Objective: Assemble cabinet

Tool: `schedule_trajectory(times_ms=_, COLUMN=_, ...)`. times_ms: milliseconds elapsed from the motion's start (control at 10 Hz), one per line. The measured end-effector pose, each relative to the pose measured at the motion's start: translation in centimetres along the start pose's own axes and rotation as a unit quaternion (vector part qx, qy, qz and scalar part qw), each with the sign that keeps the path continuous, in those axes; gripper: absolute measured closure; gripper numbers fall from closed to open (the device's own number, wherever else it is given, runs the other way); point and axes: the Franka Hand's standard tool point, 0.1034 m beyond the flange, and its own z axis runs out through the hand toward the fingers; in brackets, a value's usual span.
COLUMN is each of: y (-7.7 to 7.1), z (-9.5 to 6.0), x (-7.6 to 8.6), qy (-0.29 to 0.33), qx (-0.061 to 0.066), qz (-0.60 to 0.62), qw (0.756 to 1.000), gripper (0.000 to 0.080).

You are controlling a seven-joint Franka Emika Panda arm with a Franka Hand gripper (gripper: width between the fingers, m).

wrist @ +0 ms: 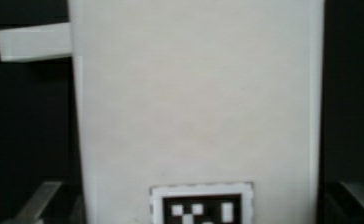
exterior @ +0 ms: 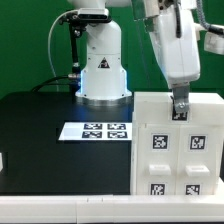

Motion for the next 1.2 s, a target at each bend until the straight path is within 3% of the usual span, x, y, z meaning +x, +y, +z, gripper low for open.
schedule_trajectory(times_ms=200, y=-0.1, z=-0.1, x=0.0, qy=0.005, qx=0.003, qz=0.050, qw=0.999, gripper=0.0243)
schedule_trajectory(times_ms=300, y=-0.1, z=0.0, x=0.1, qy=0.004, qx=0.002, qz=0.050, qw=0.999, gripper=0.0168)
schedule_trajectory(times_ms=400, y=-0.1, z=0.0, x=0.0, qy=0.004, qx=0.002, qz=0.050, qw=0.999, gripper=0.0168)
schedule_trajectory(times_ms=500, y=0.0, z=0.0, x=0.0, qy=0.004, qx=0.002, qz=0.050, qw=0.999, gripper=0.0056)
schedule_trajectory(times_ms=600, y=0.0, z=0.0, x=0.0, qy=0.004, qx=0.002, qz=0.049, qw=0.999, gripper=0.0011)
schedule_trajectory(times_ms=700, y=0.2, z=-0.4, x=-0.5, qy=0.002, qx=-0.010, qz=0.036, qw=0.999, gripper=0.0003)
schedule_trajectory(times_ms=800, y=0.1, z=-1.9, x=-1.4, qy=-0.008, qx=-0.017, qz=0.022, qw=1.000, gripper=0.0003)
schedule_trajectory(times_ms=900, y=-0.4, z=-3.4, x=-1.9, qy=-0.015, qx=-0.012, qz=0.017, qw=1.000, gripper=0.0003)
schedule_trajectory(times_ms=1200, y=-0.4, z=-3.3, x=-1.9, qy=-0.015, qx=-0.012, qz=0.017, qw=1.000, gripper=0.0003)
